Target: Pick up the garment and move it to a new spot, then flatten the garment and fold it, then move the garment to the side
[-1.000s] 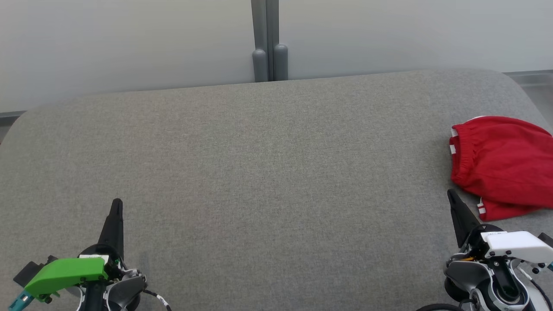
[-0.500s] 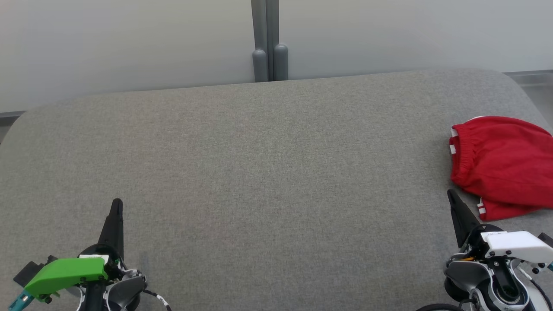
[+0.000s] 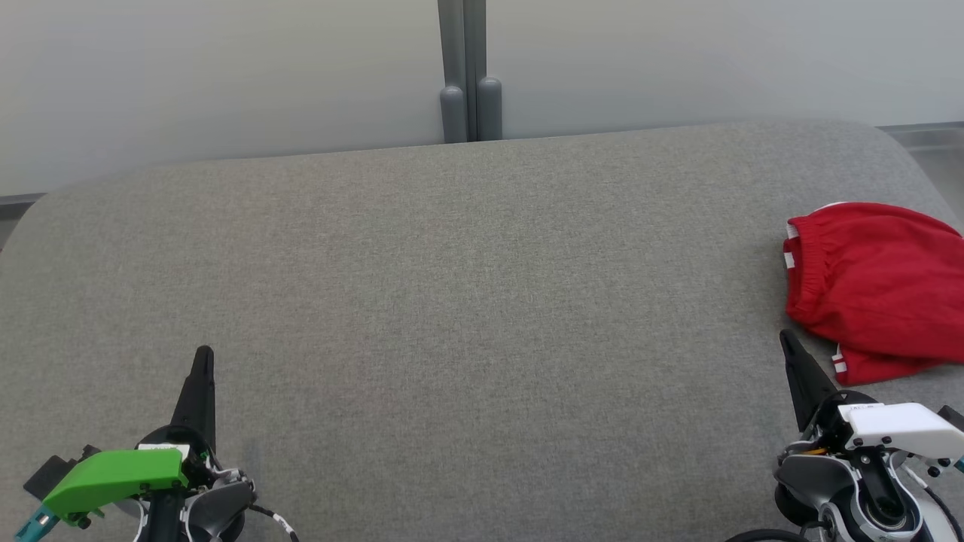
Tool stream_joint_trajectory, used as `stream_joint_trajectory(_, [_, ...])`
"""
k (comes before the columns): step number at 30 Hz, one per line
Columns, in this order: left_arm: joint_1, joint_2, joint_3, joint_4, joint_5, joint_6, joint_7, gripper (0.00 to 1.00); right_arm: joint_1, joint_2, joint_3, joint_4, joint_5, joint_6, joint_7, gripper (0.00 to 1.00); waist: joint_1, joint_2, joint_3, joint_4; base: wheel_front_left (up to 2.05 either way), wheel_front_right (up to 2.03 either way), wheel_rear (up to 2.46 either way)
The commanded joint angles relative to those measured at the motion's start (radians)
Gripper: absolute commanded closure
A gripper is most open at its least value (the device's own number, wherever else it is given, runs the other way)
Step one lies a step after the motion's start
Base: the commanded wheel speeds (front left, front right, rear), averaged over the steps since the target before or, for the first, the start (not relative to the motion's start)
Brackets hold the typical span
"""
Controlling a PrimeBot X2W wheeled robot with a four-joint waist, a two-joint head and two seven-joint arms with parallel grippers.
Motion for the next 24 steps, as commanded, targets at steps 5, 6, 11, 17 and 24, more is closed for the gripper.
stream_joint_trajectory(5, [-0.012,0.0,0.004,-0.001,-0.001,0.002,0.003,1.0,-0.007,-0.001,-0.002,-0.004,0.006,0.0,0.004,1.0,0.0,0.0,0.0,0.0,0.0,0.0,0.0])
stream_joint_trajectory(6, [-0.012,0.0,0.004,-0.001,-0.001,0.002,0.003,1.0,-0.007,-0.001,-0.002,-0.004,0.006,0.0,0.004,1.0,0.0,0.0,0.0,0.0,0.0,0.0,0.0])
stream_joint_trajectory(11, [-0.012,0.0,0.004,-0.001,-0.001,0.002,0.003,1.0,-0.007,-0.001,-0.002,-0.004,0.006,0.0,0.004,1.0,0.0,0.0,0.0,0.0,0.0,0.0,0.0])
stream_joint_trajectory(17, [-0.012,0.0,0.004,-0.001,-0.001,0.002,0.003,1.0,-0.007,-0.001,-0.002,-0.004,0.006,0.0,0.004,1.0,0.0,0.0,0.0,0.0,0.0,0.0,0.0])
stream_joint_trajectory(24, [-0.012,0.0,0.004,-0.001,-0.001,0.002,0.003,1.0,-0.007,-0.001,-0.002,-0.004,0.006,0.0,0.004,1.0,0.0,0.0,0.0,0.0,0.0,0.0,0.0])
